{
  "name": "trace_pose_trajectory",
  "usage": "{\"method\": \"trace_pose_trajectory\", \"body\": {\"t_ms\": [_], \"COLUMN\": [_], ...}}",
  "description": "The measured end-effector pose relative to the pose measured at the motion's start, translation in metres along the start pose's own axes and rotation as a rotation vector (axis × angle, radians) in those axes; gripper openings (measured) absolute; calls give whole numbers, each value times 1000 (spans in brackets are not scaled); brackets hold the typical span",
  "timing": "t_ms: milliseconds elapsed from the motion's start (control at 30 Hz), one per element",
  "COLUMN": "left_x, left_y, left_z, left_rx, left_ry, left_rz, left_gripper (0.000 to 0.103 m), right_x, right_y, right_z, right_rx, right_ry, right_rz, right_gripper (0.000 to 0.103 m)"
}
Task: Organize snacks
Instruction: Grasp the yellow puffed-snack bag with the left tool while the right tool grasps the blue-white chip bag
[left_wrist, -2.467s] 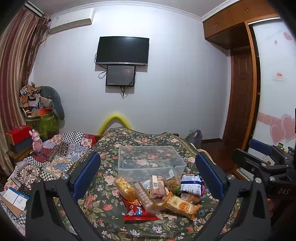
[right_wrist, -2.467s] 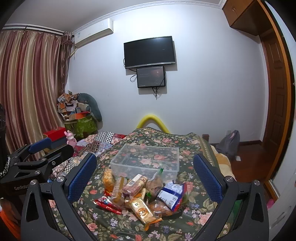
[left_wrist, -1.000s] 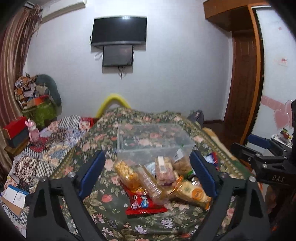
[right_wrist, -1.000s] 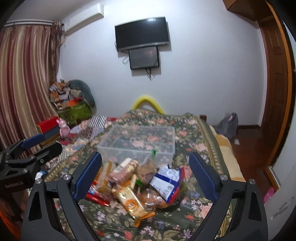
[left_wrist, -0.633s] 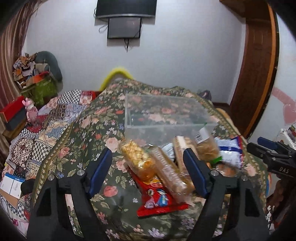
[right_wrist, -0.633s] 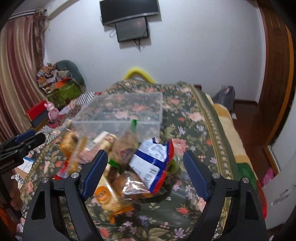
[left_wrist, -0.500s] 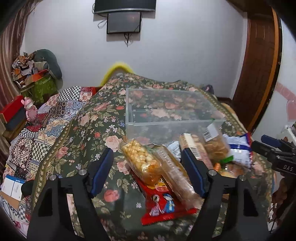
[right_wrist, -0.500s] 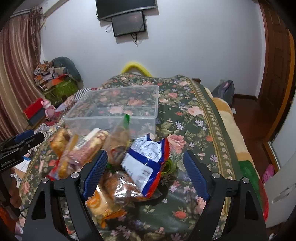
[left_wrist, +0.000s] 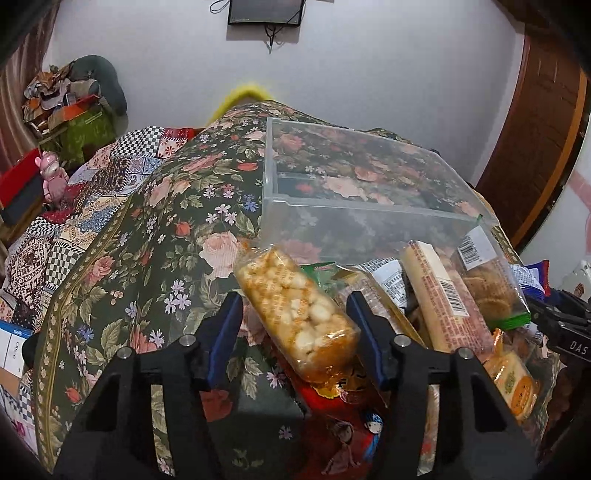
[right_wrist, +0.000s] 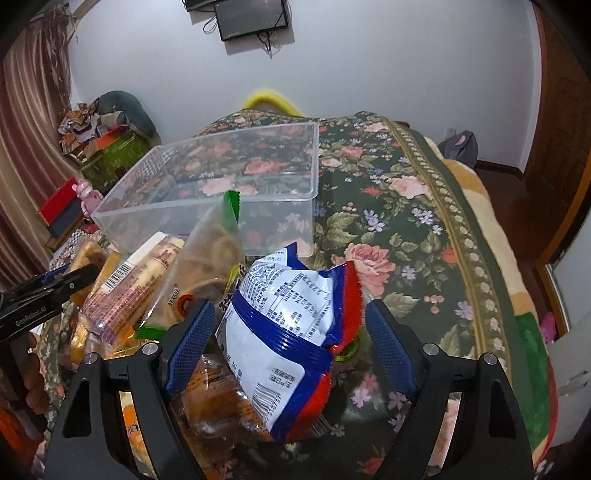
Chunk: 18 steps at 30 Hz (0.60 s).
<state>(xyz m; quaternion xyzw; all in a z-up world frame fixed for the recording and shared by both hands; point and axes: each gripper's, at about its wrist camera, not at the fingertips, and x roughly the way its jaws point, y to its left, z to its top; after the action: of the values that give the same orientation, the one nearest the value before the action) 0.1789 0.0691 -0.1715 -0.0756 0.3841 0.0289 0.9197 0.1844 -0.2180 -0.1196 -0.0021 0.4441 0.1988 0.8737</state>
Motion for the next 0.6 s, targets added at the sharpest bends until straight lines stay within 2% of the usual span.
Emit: {"method": "trace_pose_trajectory", "body": {"t_ms": [133,300,433,600], "left_x": [3,3,-3,-13], "left_y": [4,10,10,9], "left_z": [-2,-3,-4,-5], "left_rx": [-20,-35,-24,-2], "left_ry": [9,24,18,15], "left_rz": [0,12,34,37], "left_gripper": [45,34,32,31], "right_x": [6,5,2,-6], "right_y": [4,3,-5,-2], "right_z": [-1,0,1,3], "right_rx": [-15,-13,25,3], "right_ry": [13,1,-5,-29], "right_rz": [12,13,43,29], "right_gripper": [65,59,53,44]}}
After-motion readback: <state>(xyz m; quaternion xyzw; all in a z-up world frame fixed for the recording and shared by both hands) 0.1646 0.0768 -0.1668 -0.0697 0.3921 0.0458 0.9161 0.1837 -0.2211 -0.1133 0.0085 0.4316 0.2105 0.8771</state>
